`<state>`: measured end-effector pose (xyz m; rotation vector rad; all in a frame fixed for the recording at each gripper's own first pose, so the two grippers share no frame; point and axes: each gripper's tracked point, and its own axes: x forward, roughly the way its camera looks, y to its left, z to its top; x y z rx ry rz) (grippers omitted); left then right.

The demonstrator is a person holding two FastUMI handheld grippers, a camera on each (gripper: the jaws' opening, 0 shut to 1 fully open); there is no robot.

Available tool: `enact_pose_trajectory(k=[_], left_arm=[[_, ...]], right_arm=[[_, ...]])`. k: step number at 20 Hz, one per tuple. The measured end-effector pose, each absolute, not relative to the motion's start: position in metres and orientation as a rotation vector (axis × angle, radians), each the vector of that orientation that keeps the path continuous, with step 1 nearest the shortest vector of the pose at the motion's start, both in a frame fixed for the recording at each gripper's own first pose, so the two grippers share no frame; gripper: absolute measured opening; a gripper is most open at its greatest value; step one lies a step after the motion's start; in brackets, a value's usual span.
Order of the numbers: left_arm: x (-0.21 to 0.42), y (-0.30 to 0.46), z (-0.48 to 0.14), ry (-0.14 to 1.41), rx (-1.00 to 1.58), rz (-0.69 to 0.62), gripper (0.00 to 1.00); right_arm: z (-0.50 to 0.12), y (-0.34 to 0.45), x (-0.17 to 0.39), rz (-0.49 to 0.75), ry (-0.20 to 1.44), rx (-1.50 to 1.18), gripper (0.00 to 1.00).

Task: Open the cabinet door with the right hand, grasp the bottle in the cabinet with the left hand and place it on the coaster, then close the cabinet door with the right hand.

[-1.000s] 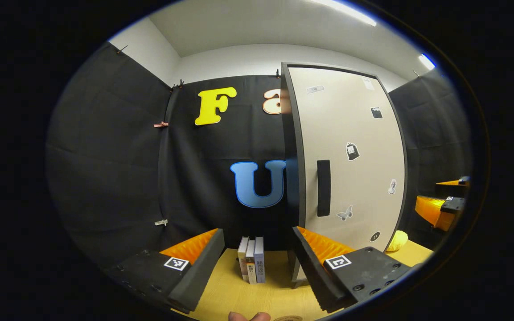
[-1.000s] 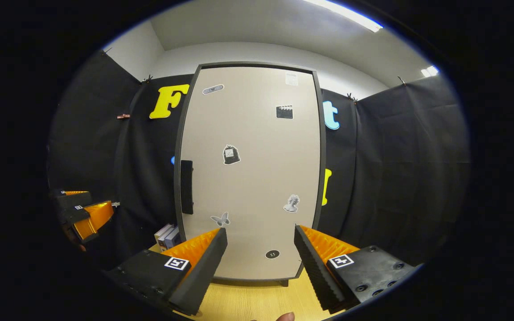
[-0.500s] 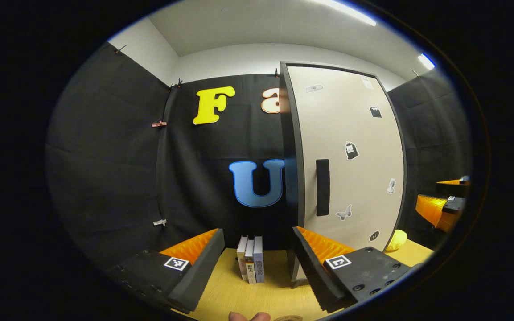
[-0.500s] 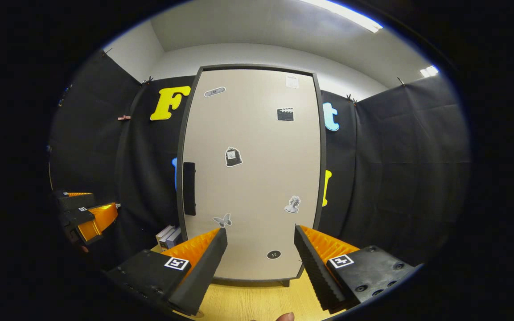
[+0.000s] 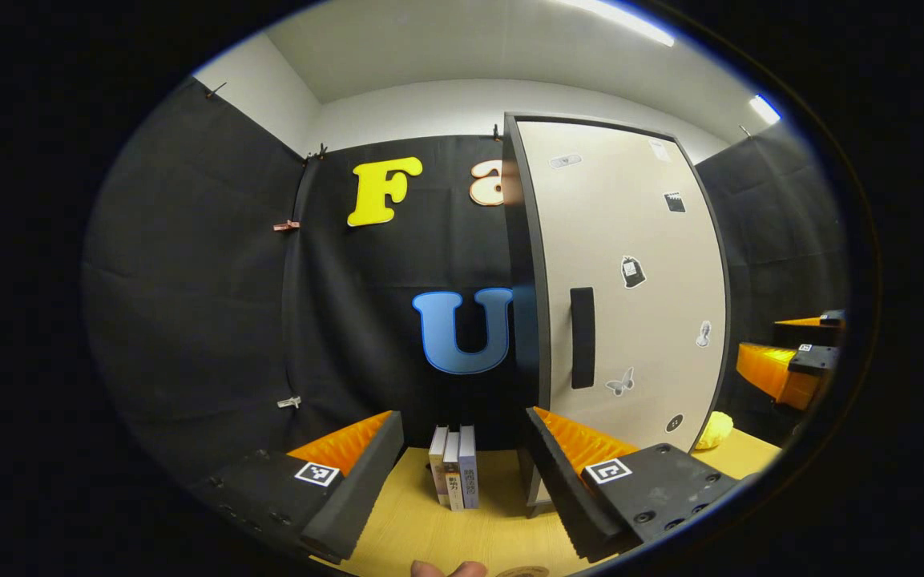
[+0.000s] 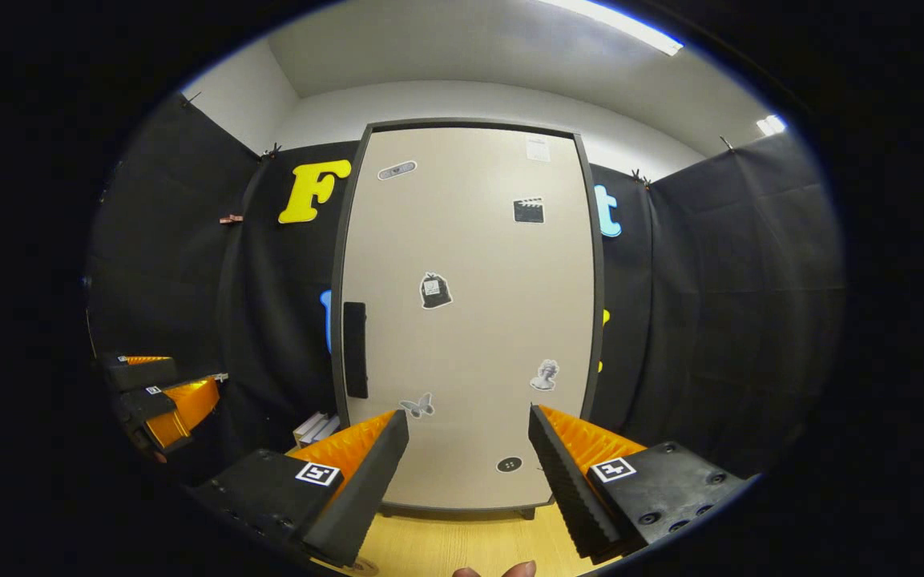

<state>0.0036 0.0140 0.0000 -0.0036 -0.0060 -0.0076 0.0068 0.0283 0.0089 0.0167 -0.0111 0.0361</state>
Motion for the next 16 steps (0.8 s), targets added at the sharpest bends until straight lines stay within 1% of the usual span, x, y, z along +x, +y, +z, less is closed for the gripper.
enact_pose_trajectory(k=[9, 16], left_arm=[[-0.004, 0.038, -0.017, 0.029, -0.02, 0.052, 0.95], [-0.005, 0.054, -0.035, 0.058, -0.038, 0.09, 0.96]], right_arm=[[0.031, 0.104, 0.068, 0.167, -0.052, 0.048, 0.97], [0.011, 0.147, 0.133, 0.184, 0.007, 0.085, 0.98]])
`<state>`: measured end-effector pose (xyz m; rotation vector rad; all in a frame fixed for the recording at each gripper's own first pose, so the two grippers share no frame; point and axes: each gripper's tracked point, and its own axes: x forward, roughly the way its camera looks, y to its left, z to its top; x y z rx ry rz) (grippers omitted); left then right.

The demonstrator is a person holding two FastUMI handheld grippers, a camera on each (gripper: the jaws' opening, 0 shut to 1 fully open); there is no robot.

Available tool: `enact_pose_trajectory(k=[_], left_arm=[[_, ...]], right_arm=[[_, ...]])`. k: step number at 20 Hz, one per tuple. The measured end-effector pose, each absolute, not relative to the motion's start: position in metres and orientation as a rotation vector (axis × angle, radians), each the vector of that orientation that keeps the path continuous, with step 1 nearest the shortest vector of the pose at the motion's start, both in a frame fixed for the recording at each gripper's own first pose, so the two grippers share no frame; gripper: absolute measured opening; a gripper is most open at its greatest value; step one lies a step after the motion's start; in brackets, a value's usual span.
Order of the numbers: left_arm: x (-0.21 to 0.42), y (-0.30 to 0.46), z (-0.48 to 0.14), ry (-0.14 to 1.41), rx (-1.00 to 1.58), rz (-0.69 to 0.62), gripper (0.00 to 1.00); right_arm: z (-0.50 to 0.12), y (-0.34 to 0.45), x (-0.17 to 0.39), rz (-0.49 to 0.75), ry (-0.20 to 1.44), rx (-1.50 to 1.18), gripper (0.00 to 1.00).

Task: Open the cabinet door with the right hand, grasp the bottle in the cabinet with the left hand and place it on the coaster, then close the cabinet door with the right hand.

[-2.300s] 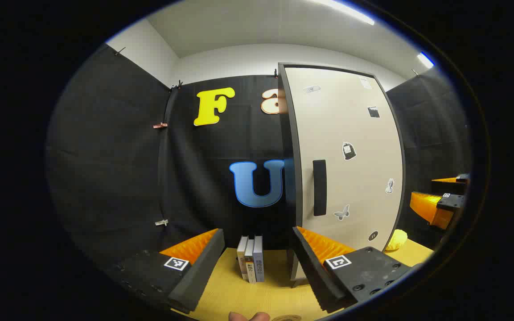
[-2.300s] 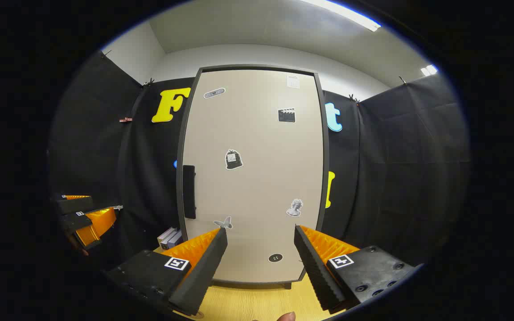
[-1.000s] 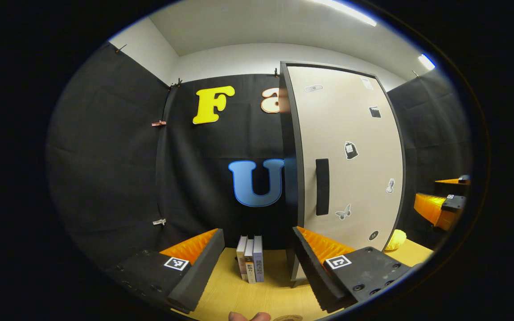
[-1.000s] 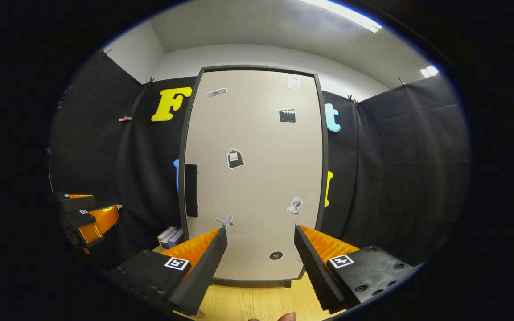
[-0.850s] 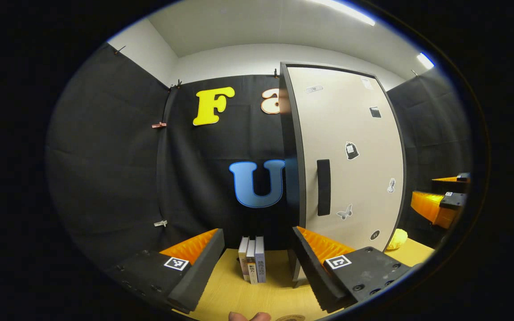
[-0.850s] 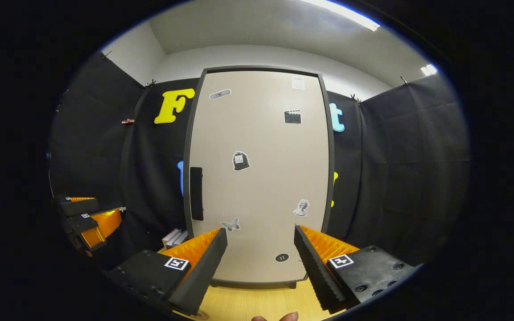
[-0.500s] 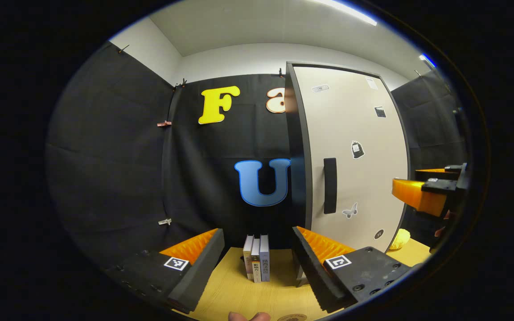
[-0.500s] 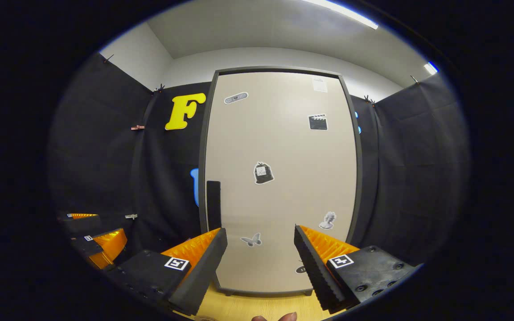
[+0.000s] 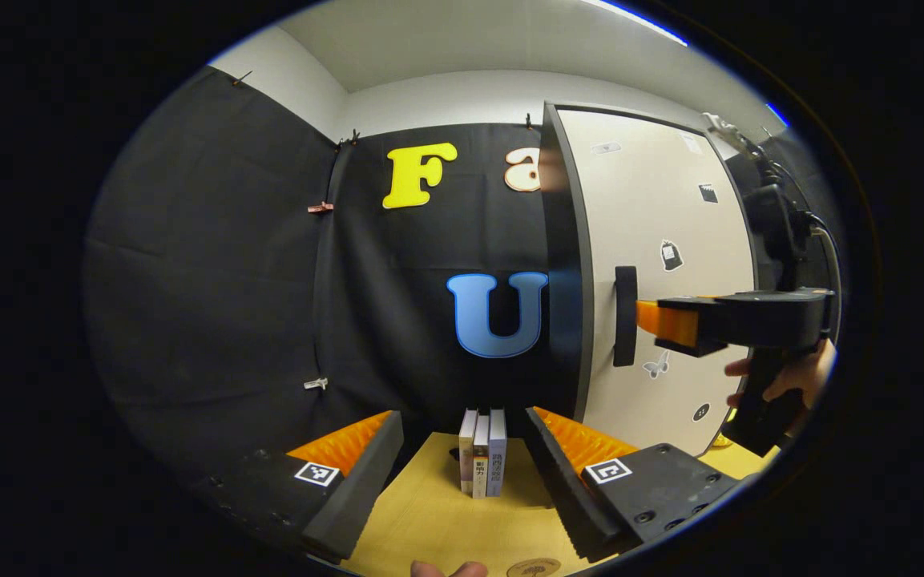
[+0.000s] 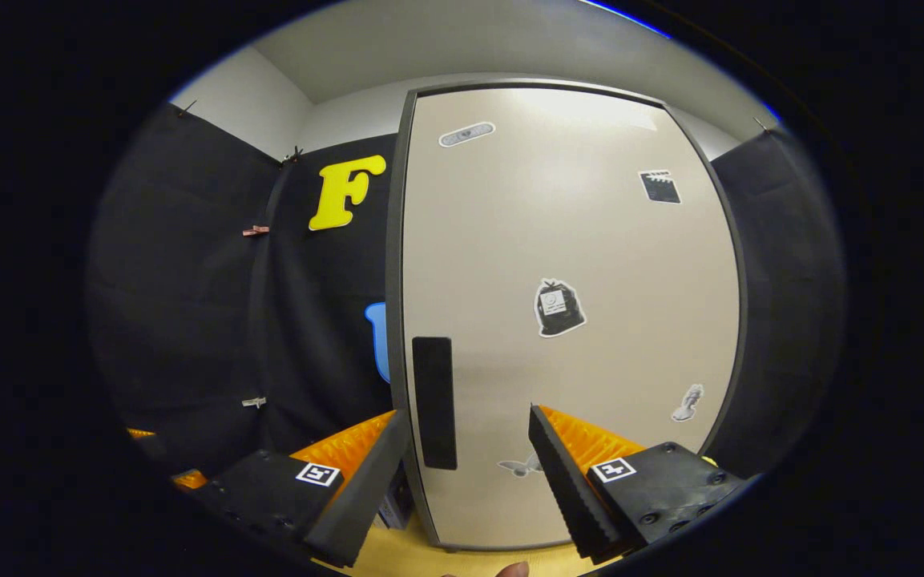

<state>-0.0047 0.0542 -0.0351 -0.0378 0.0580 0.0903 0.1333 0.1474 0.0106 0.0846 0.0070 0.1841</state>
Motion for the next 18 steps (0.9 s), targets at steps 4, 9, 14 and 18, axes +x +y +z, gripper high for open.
enact_pose_trajectory(k=[4, 9, 14, 18], left_arm=[[-0.003, 0.063, -0.036, 0.061, -0.035, 0.106, 0.95], [-0.004, 0.07, -0.038, 0.067, -0.037, 0.125, 0.95], [-0.011, 0.069, -0.038, 0.072, -0.029, 0.125, 0.95], [-0.015, 0.065, -0.035, 0.073, -0.024, 0.117, 0.95]], right_arm=[[-0.004, 0.164, 0.164, 0.171, 0.039, 0.088, 0.97], [-0.012, 0.175, 0.181, 0.15, 0.072, 0.155, 0.5], [-0.014, 0.176, 0.181, 0.204, 0.034, 0.05, 0.25], [-0.014, 0.176, 0.175, 0.245, 0.056, 0.076, 0.18]])
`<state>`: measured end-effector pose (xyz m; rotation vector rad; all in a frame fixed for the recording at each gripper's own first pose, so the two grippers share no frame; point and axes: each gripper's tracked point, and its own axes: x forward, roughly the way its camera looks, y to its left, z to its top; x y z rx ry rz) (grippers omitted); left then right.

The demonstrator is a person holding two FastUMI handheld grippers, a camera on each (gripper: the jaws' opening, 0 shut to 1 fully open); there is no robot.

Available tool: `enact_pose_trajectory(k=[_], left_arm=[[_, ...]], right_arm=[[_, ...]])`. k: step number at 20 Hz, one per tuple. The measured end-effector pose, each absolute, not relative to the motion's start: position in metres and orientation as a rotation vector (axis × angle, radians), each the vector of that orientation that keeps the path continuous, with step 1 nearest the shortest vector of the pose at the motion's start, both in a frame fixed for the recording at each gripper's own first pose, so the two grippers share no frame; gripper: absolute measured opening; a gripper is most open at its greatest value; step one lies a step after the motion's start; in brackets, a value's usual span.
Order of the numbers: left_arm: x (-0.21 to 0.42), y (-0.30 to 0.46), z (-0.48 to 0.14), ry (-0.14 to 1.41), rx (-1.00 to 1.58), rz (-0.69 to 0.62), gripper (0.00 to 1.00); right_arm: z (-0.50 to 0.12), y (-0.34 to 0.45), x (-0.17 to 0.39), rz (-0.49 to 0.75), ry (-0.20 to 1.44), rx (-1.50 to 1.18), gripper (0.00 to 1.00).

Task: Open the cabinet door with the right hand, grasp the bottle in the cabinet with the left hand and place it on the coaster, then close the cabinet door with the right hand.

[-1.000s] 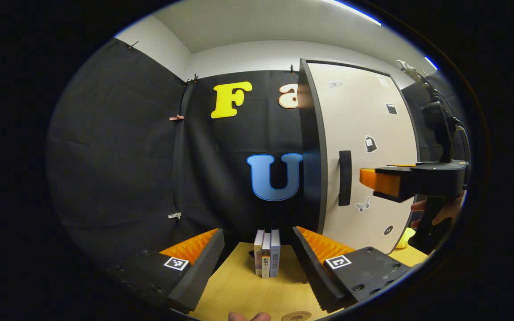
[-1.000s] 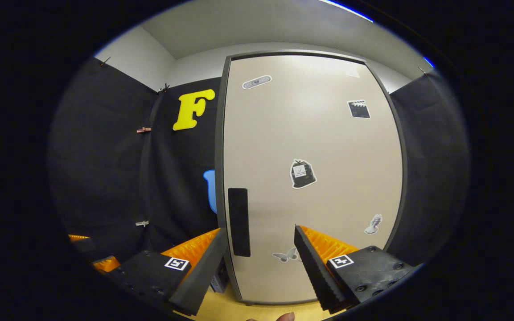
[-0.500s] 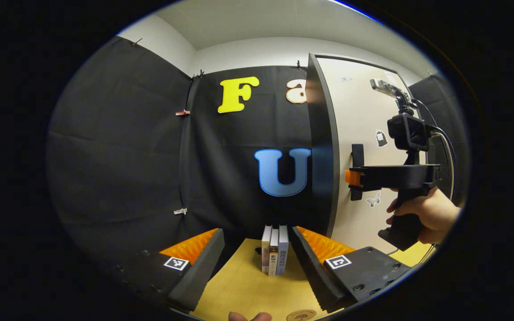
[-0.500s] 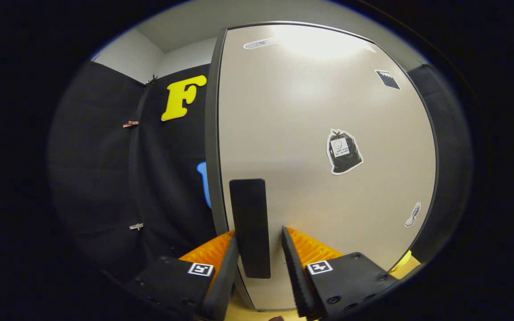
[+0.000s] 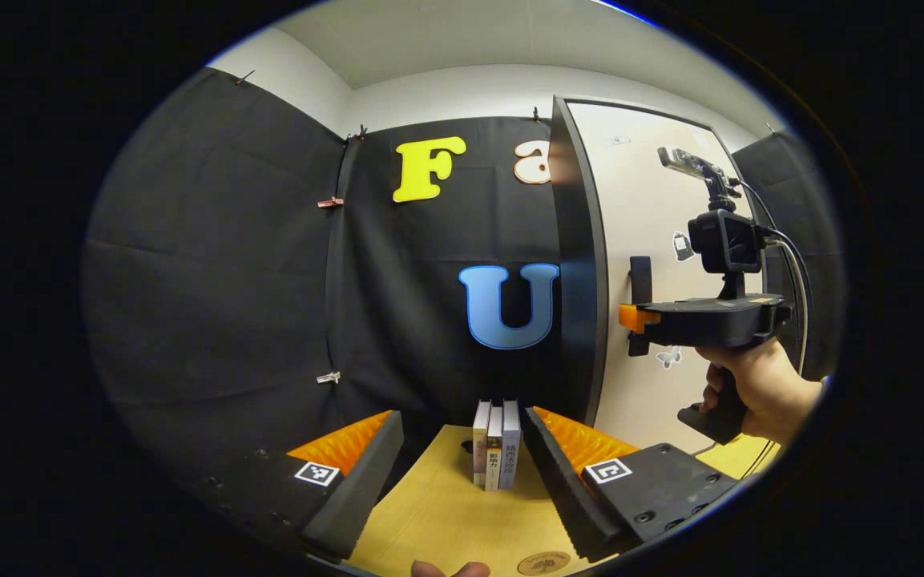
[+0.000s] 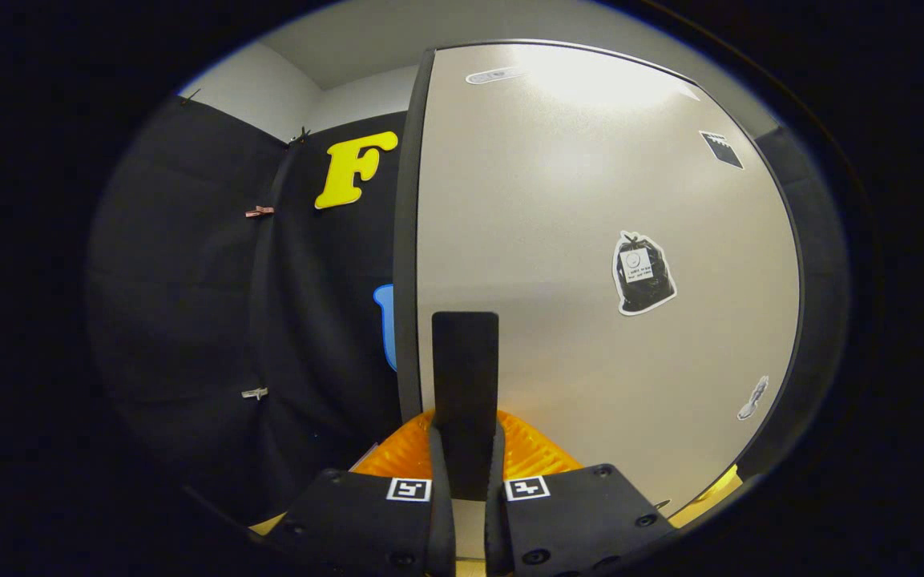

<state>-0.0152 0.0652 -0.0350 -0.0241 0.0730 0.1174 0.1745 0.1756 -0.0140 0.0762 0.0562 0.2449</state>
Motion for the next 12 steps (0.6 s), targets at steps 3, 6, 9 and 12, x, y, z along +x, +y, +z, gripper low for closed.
enact_pose_trajectory(k=[3, 6, 9, 12], left_arm=[[-0.023, 0.061, -0.029, 0.062, -0.022, 0.11, 0.95], [-0.032, 0.052, -0.023, 0.047, -0.018, 0.101, 0.95], [-0.037, 0.043, -0.015, 0.035, -0.013, 0.089, 0.95], [-0.042, 0.036, -0.008, 0.023, -0.013, 0.084, 0.95]], right_arm=[[-0.01, 0.176, 0.157, 0.282, 0.066, 0.102, 0.18], [-0.002, 0.174, 0.132, 0.327, 0.066, 0.118, 0.18], [0.0, 0.162, 0.11, 0.367, 0.077, 0.129, 0.18], [0.002, 0.152, 0.087, 0.39, 0.09, 0.139, 0.18]])
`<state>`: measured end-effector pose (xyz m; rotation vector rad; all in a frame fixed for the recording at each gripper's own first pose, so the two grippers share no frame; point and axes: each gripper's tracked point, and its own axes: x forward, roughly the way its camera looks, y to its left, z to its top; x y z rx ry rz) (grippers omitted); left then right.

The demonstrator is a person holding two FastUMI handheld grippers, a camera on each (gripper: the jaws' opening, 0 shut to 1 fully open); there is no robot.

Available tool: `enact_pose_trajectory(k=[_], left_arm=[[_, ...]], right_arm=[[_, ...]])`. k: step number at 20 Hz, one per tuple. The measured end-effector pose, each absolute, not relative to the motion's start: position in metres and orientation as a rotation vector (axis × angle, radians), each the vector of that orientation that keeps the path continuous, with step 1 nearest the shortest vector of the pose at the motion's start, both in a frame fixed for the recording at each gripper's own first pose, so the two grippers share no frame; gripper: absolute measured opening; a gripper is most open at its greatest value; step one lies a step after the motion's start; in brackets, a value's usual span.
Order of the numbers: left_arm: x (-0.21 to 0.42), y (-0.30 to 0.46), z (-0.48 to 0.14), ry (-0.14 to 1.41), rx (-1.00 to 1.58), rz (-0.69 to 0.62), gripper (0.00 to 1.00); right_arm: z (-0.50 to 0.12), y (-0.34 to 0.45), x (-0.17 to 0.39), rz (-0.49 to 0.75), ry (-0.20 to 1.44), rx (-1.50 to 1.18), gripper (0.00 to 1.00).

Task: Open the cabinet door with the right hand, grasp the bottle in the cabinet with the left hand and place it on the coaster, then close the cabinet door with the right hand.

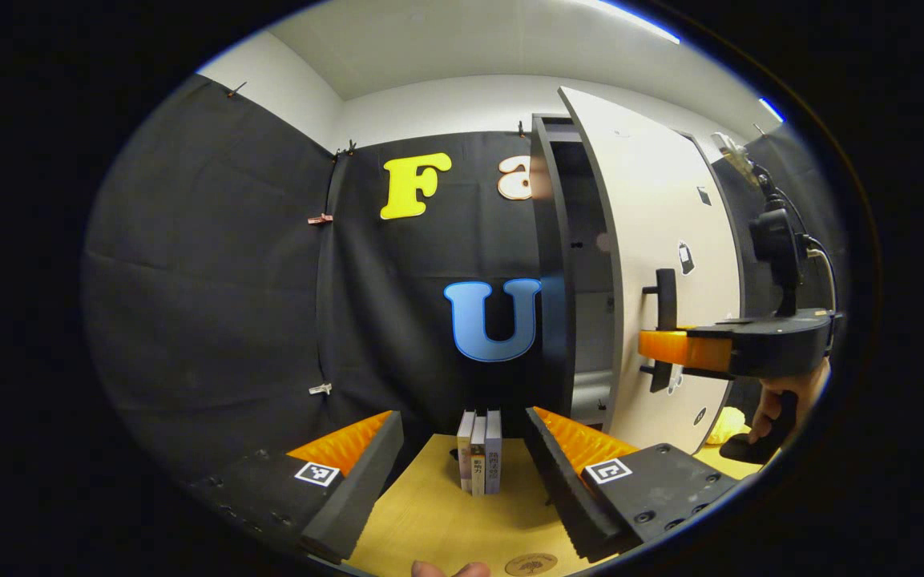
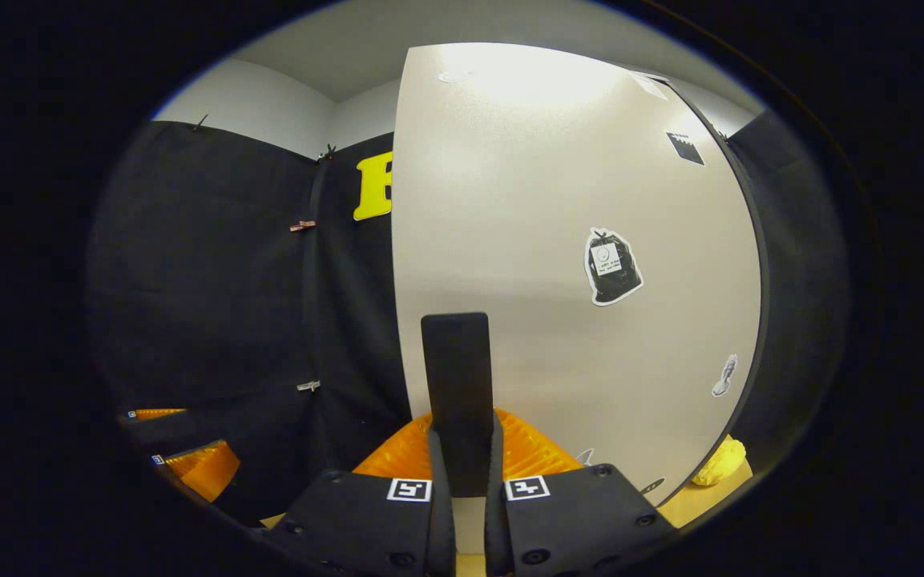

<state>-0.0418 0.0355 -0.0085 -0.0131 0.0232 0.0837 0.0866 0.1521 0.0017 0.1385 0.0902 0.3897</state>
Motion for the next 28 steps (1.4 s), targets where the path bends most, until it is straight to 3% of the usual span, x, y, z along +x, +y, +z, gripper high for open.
enact_pose_trajectory(k=[13, 28], left_arm=[[-0.029, -0.01, 0.015, -0.035, -0.02, -0.002, 0.95], [-0.025, -0.084, 0.023, -0.059, -0.036, -0.121, 0.95]], right_arm=[[0.007, 0.078, 0.012, 0.348, 0.077, 0.155, 0.18], [0.009, -0.046, -0.031, 0.15, 0.041, 0.158, 0.17]])
